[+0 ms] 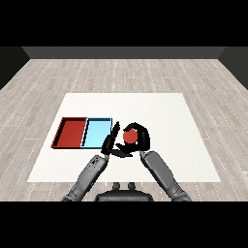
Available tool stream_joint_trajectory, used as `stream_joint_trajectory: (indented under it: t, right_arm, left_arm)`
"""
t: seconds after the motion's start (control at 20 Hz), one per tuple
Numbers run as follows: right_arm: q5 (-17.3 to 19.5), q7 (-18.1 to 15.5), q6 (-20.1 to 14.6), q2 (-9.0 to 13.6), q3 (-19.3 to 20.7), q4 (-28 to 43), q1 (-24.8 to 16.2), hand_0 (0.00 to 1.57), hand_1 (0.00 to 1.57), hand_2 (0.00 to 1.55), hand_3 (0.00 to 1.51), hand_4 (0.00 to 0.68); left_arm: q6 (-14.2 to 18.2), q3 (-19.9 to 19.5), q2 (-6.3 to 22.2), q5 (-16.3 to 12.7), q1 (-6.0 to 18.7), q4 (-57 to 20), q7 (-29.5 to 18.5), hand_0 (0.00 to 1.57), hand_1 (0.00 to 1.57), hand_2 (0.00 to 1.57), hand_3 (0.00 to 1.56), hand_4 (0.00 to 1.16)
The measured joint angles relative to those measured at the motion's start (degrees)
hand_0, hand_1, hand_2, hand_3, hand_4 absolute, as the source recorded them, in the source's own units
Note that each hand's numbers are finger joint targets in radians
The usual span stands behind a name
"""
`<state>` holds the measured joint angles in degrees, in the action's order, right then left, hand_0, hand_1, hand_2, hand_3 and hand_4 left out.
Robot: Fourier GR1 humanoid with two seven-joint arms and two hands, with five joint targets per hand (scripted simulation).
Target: Pick the red can and put it in the red box
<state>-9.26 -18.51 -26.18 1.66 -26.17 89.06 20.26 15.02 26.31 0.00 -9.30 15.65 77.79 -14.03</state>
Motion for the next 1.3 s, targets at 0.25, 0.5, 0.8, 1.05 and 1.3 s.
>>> stream_joint_trajectory:
  t: [0.25, 0.5, 0.8, 1.05, 1.3]
  right_arm:
    - [-2.32, -1.40, -0.90, -1.15, -1.47, -1.34, 1.27, 1.50, 1.50, 1.44, 1.40, 0.640]
    - [-3.53, -0.92, -1.60, -1.33, -2.60, -0.97, 2.32, 1.51, 1.51, 1.45, 1.42, 0.652]
    - [-4.63, -0.35, -1.10, -1.34, -2.14, -1.26, 3.50, 1.52, 1.52, 1.46, 1.40, 0.648]
    - [-4.56, -0.31, -2.92, -1.45, -3.93, -2.22, 4.57, 1.53, 1.53, 1.47, 1.41, 0.649]
    - [-5.16, -1.50, -4.23, -1.30, -5.03, -3.19, 5.43, 1.50, 1.50, 1.45, 1.39, 0.652]
  left_arm:
    - [0.00, 0.55, 0.00, -1.50, 0.87, -0.94, -0.87, 0.00, 0.00, 0.00, 0.00, 0.00]
    - [-0.14, 0.84, 0.00, -3.52, 1.71, -2.66, -2.00, 0.00, 0.00, 0.00, 0.00, 0.00]
    - [0.54, 2.66, 0.00, -6.33, 4.26, -5.19, -2.99, 0.00, 0.00, 0.00, 0.00, 0.00]
    - [3.46, 4.01, 0.20, -7.83, 3.86, -5.80, -4.61, 0.00, 0.00, 0.00, 0.00, 0.82]
    - [10.65, 4.35, 0.43, -10.11, 4.74, -6.02, -4.23, 1.57, 1.57, 1.56, 1.48, 1.12]
